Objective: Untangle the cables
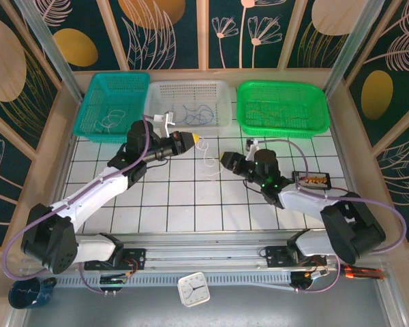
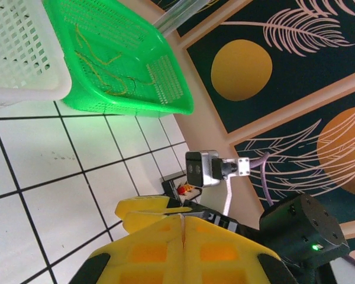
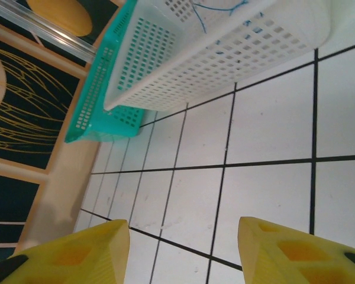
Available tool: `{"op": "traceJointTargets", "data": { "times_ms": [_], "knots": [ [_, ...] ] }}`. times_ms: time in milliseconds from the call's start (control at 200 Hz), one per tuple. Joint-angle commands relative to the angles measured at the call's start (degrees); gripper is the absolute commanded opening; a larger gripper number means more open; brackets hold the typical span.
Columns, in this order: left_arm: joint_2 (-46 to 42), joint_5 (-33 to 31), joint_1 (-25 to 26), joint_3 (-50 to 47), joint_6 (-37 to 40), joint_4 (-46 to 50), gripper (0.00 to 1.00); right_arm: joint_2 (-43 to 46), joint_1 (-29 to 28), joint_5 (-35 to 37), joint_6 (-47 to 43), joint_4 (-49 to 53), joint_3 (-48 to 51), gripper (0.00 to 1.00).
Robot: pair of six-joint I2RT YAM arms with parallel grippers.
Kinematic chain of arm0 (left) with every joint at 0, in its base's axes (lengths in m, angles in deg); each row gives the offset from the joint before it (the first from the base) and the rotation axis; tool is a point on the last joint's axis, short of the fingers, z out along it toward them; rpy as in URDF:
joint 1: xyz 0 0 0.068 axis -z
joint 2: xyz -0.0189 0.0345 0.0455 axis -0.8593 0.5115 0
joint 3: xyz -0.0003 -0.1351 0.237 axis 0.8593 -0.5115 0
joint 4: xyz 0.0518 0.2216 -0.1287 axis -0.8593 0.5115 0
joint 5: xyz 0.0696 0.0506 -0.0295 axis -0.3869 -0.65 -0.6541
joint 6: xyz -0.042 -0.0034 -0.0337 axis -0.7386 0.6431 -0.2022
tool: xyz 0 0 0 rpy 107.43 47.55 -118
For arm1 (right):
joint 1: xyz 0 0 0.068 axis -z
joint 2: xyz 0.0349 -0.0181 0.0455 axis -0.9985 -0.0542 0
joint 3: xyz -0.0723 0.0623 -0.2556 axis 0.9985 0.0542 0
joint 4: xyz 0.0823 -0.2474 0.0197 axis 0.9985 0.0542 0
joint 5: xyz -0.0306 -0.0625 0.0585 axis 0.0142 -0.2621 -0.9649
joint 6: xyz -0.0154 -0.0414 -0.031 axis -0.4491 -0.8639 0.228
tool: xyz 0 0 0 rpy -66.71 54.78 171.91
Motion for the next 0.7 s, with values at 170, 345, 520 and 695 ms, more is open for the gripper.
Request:
{"op": "traceJointTargets", "data": {
  "times_ms": [170,345,520,695],
  "knots": [
    [-0.1,0.9,-0.2,-1.7,-5.2,-6.5,0.0,7.2,-4.9,2.1,-1.6,4.7,-5.8,0.49],
    [0.3,0.5,-0.3,-2.0,-5.7,-7.0,0.0,8.4,-8.6,4.0,-2.8,6.4,-9.9,0.43],
    [0.4,0.5,-0.3,-1.8,-5.4,-6.7,0.0,8.1,-10.0,4.8,-3.4,6.8,-12.3,0.43],
    [0.4,0.6,-0.3,-1.9,-5.4,-6.7,0.0,6.3,-10.4,4.3,-3.9,6.5,-14.2,0.43]
  ]
}}
